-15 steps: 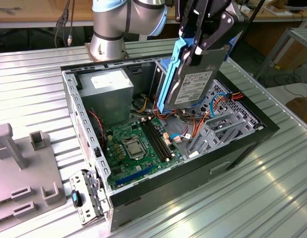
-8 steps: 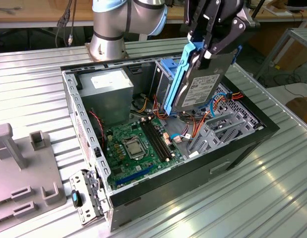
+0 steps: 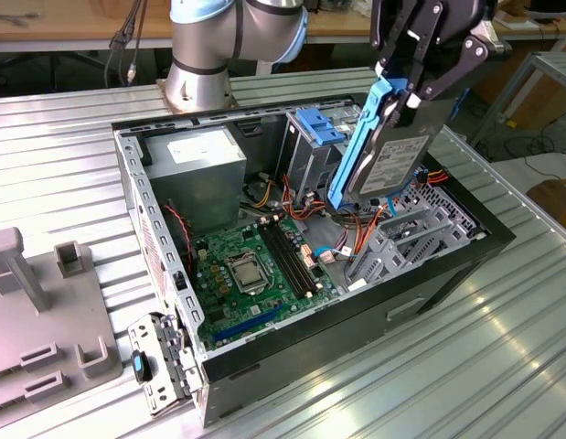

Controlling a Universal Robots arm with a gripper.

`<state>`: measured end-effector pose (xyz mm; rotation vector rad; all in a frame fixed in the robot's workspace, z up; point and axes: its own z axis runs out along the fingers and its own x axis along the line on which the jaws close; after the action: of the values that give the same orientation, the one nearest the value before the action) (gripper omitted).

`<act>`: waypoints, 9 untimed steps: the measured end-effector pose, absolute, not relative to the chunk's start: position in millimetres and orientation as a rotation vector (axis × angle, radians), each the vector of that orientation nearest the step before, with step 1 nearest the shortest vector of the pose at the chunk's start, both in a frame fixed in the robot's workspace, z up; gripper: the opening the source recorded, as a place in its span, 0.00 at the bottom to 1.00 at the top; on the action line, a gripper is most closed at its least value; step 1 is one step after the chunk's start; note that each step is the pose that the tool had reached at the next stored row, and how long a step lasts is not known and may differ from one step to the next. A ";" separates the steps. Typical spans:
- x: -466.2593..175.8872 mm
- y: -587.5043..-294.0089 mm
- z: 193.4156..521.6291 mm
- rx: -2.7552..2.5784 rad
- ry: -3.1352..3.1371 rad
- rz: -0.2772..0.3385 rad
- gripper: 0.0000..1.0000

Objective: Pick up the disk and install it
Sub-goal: 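Insert the disk into the insertion slot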

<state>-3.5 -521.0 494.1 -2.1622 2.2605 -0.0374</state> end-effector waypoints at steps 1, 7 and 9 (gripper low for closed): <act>-2.2 -523.6 493.9 -2.162 2.261 -0.037 0.37; 3.5 -536.3 492.2 -2.161 2.261 -0.037 0.37; 7.8 -537.5 491.1 -2.161 2.262 -0.038 0.37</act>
<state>7.8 -537.5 491.1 -2.1614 2.2615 -0.0378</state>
